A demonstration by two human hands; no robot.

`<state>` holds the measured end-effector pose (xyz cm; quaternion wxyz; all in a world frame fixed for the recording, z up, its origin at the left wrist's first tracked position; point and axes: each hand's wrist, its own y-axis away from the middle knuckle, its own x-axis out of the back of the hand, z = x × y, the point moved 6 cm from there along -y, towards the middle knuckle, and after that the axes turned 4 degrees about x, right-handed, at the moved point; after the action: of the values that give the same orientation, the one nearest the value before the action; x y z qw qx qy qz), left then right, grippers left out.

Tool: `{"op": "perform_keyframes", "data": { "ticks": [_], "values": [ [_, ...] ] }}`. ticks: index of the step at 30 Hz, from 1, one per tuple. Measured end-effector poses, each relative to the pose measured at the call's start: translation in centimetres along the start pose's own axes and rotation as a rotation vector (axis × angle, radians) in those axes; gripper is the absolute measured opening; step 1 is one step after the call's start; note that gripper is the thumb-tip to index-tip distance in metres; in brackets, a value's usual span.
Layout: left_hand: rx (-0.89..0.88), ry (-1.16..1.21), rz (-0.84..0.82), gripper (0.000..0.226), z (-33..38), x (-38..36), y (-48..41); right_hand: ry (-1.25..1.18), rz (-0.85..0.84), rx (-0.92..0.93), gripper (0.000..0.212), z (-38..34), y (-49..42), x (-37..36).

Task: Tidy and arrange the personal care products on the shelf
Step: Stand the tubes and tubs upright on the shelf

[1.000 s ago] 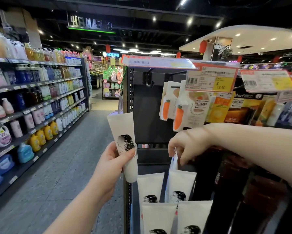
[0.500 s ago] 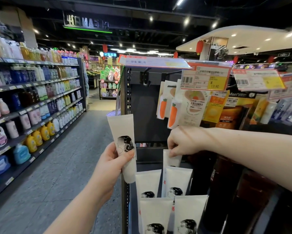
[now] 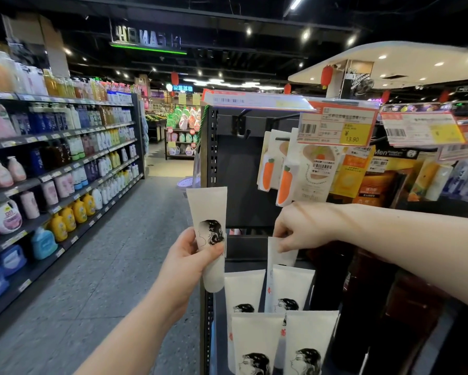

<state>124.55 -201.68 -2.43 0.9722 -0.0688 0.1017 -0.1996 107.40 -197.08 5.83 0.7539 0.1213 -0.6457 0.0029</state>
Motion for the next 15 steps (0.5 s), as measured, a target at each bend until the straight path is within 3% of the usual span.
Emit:
{"op": "perform_keyframes", "data": {
  "ticks": [4,9,11,15],
  "values": [
    [0.008,-0.039,0.007,0.024,-0.2,0.2,-0.5,-0.213,0.042,0.041,0.043,-0.8,0.0,1.0],
    [0.052,-0.118,0.0,0.027,-1.4,-0.1,-1.3,-0.563,0.228,0.085,0.067,-2.5,-0.8,3.0],
    [0.089,-0.148,-0.045,0.032,-2.1,-0.6,-1.4,-0.535,0.314,0.129,0.061,-3.5,-1.3,3.7],
    [0.147,-0.199,-0.123,0.033,-3.1,-1.6,-1.7,-0.348,0.409,0.189,0.02,-4.6,-2.1,4.6]
  ]
}}
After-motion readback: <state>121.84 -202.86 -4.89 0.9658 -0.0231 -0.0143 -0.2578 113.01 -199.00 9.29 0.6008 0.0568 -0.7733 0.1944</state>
